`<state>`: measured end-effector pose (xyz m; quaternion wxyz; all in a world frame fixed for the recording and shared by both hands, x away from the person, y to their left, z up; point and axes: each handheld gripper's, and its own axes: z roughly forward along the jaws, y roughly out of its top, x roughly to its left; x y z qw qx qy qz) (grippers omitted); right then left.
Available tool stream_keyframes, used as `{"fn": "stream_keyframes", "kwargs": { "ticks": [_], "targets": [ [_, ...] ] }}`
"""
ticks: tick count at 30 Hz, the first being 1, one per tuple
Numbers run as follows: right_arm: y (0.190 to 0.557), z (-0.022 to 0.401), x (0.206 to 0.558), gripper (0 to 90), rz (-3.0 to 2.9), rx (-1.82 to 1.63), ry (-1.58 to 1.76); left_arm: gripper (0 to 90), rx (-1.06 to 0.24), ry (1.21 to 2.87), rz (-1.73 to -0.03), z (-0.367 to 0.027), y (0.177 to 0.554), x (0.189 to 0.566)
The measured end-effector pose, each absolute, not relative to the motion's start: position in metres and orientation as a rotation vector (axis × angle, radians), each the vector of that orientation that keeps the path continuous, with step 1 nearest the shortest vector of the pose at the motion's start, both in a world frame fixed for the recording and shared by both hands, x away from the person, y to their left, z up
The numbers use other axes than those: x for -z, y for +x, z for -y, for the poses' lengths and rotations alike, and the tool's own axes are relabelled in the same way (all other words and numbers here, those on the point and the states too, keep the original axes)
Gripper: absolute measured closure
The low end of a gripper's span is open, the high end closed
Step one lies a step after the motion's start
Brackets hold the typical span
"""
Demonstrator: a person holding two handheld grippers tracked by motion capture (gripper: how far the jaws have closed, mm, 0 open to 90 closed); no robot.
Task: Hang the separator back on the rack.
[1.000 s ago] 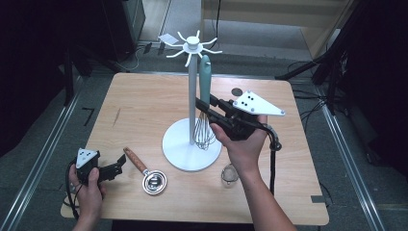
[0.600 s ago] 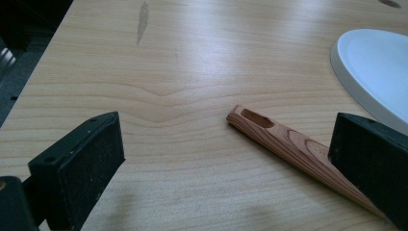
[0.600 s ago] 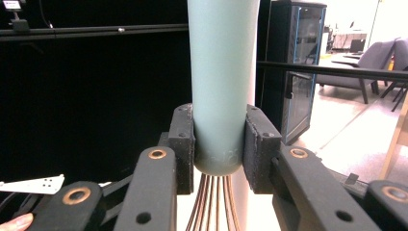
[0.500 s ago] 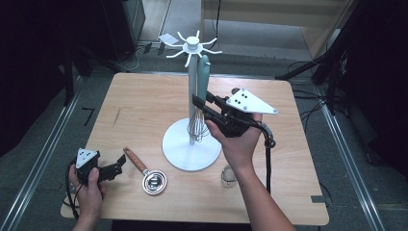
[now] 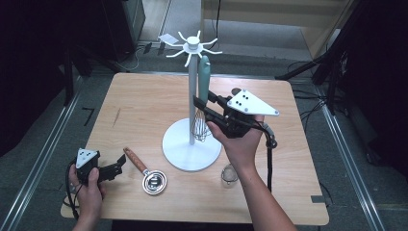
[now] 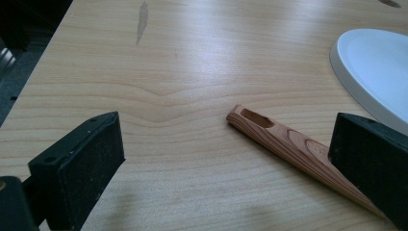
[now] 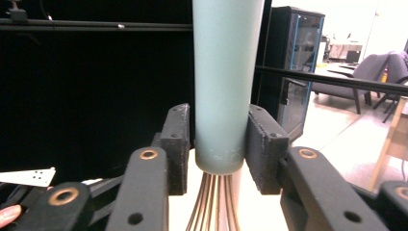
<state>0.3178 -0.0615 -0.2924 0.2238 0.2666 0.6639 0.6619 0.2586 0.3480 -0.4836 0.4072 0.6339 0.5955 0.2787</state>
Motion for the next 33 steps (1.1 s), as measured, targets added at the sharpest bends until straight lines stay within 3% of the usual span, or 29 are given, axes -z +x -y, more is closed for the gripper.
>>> {"fn": "stream_keyframes", "kwargs": {
  "ticks": [2,9,16,21,33],
  "targets": [
    [0.317,0.062,0.291,59.8,-1.832,-1.849,0.726,0.0,-0.702,1.598,-1.502,-0.348,0.259,0.484],
    [0.312,0.068,0.286,60.3,-1.809,-1.855,0.711,0.0,-0.700,1.599,-1.502,-0.348,0.259,0.484],
    [0.306,0.082,0.273,72.6,-1.776,-1.886,0.697,0.0,-0.700,1.597,-1.506,-0.348,0.259,0.484],
    [0.301,0.089,0.259,90.0,-1.798,-1.872,0.685,0.0,-0.700,1.596,-1.508,-0.348,0.259,0.484],
    [0.308,0.093,0.239,90.0,-1.779,-1.836,0.709,0.0,-0.700,1.600,-1.508,-0.348,0.259,0.484]
  ]
}}
